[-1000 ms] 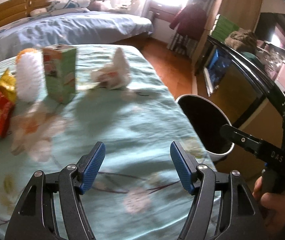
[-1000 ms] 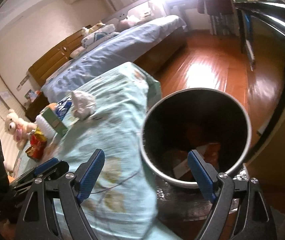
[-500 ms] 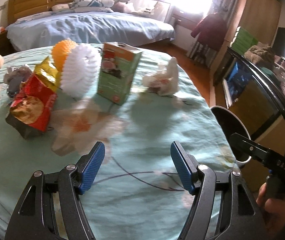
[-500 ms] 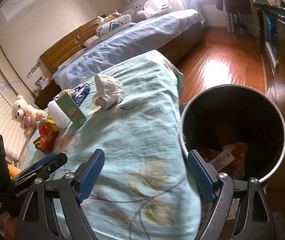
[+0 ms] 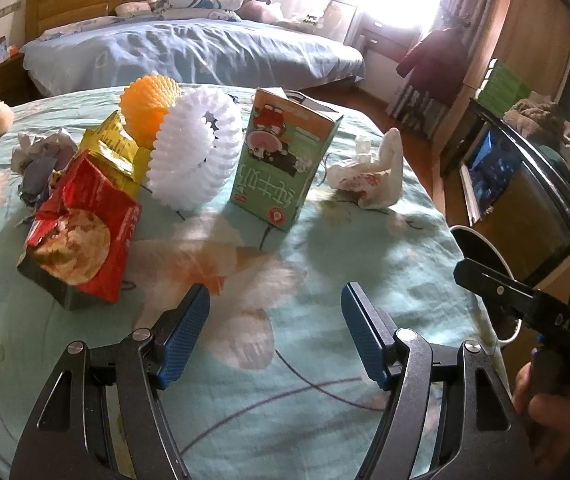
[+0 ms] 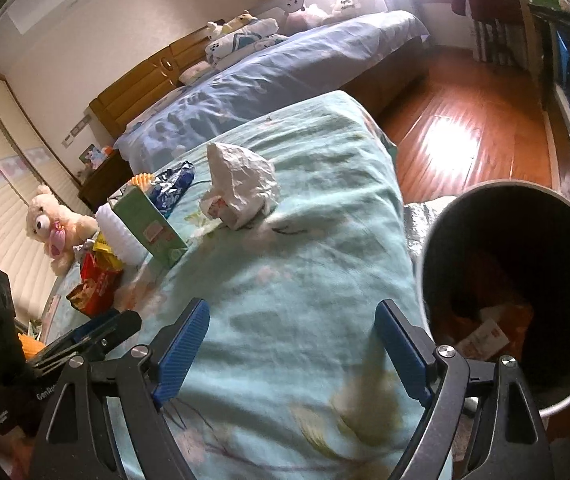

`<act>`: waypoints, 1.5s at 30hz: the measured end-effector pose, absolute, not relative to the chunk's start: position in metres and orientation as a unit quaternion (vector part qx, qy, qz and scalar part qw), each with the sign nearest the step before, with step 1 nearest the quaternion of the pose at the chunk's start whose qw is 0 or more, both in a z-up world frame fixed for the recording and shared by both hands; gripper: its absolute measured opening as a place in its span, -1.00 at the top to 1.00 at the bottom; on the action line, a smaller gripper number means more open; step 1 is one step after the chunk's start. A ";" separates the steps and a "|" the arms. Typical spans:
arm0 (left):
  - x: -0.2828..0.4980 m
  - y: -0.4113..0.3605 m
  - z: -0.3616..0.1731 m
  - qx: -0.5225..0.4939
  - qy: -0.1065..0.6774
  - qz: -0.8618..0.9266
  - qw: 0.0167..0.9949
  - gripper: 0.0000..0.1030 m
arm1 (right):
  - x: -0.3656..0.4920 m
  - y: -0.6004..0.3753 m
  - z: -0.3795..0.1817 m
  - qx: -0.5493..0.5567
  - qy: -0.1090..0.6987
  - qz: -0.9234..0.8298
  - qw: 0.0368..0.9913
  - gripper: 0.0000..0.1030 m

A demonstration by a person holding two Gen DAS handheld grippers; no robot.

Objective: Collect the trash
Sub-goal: 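Grasp the green juice carton with the left tool while the right tool grasps the crumpled tissue, then carry the carton and tissue over the trash bin with both tools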

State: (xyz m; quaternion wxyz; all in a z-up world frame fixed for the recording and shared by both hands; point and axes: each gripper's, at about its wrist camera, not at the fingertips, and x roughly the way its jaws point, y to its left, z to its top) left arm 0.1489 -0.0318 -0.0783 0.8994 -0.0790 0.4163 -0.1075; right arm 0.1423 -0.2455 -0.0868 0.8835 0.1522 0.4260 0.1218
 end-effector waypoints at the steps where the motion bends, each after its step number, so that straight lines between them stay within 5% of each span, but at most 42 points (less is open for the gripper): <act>1: 0.152 -0.031 -0.078 -0.079 0.416 -0.108 0.899 -0.35 | 0.147 -0.243 -0.087 0.152 0.425 0.125 0.883 -0.67; 20: 0.217 -0.033 -0.076 -0.079 0.413 -0.115 0.900 -0.35 | 0.223 -0.221 -0.092 0.151 0.432 0.146 0.877 -0.18; 24: 0.223 -0.033 -0.082 -0.085 0.419 -0.120 0.896 -0.33 | 0.232 -0.218 -0.096 0.151 0.438 0.152 0.873 0.31; 25: 0.223 -0.033 -0.082 -0.085 0.418 -0.121 0.897 -0.16 | 0.232 -0.217 -0.097 0.150 0.439 0.155 0.872 0.47; 28: 0.225 -0.037 -0.082 -0.080 0.416 -0.131 0.896 -0.05 | 0.230 -0.214 -0.095 0.141 0.433 0.155 0.877 0.58; 45: 0.183 -0.054 -0.066 -0.066 0.388 -0.159 0.905 -0.03 | 0.178 -0.247 -0.084 0.173 0.418 0.140 0.881 0.72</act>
